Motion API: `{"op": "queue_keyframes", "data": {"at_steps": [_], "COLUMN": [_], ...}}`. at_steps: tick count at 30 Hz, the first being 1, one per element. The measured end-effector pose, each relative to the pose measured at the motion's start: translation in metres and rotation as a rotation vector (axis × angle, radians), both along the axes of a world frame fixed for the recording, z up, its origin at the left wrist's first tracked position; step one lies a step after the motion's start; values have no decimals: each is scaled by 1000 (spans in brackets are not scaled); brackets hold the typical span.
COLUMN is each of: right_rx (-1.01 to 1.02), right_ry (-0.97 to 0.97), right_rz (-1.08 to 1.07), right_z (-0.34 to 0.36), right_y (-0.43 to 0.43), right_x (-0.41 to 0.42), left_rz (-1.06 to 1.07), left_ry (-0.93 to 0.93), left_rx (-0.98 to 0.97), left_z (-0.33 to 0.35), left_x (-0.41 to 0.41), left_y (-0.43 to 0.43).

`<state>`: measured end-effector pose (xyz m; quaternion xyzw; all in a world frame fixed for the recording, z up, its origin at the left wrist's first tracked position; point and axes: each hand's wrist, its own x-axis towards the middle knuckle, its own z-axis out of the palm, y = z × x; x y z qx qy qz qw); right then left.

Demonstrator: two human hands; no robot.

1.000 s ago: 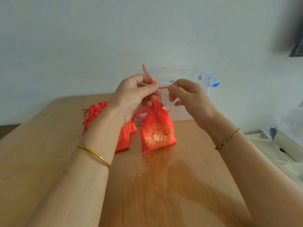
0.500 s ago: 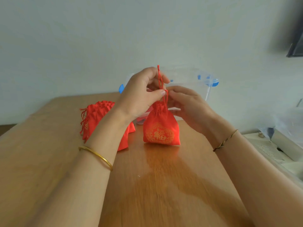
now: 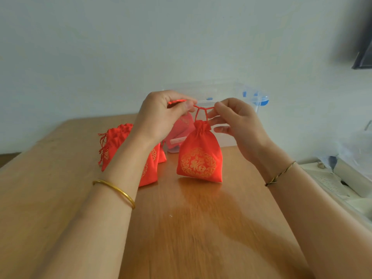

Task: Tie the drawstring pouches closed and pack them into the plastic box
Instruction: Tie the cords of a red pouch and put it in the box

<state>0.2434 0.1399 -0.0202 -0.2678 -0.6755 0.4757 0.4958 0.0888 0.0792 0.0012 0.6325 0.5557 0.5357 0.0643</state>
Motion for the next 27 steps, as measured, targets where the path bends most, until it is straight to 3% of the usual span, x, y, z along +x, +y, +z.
{"op": "queue_keyframes", "data": {"at_steps": [4,8,10,15,18,21,27], "right_rx": [-66,-120,-140,-108,-9,37,-430], "right_ry": [-83,-337,-341,-67,-62,-72,6], "right_rz": [-73,-147,-140,-61,-10,6,254], "right_z": [-5,-16,-18,-5,0,0,-1], "right_y": [7,13,12,3,-5,-8,-5], "right_x": [3,1,0,4,0,-2,0], "left_rz": [146,-139,-217,-147,-123,-98,-131], "left_ry": [-63,-525,-628,-368,-178,-146,-261], "left_rx": [-63,-80,-83,-291,-412,-438,-438], "left_z": [0,-1,-6,-6,-5,-5,-9], "left_x": [-8,8,14,12,13,16,12], "left_y": [0,0,0,-3,-4,-4,-1]}}
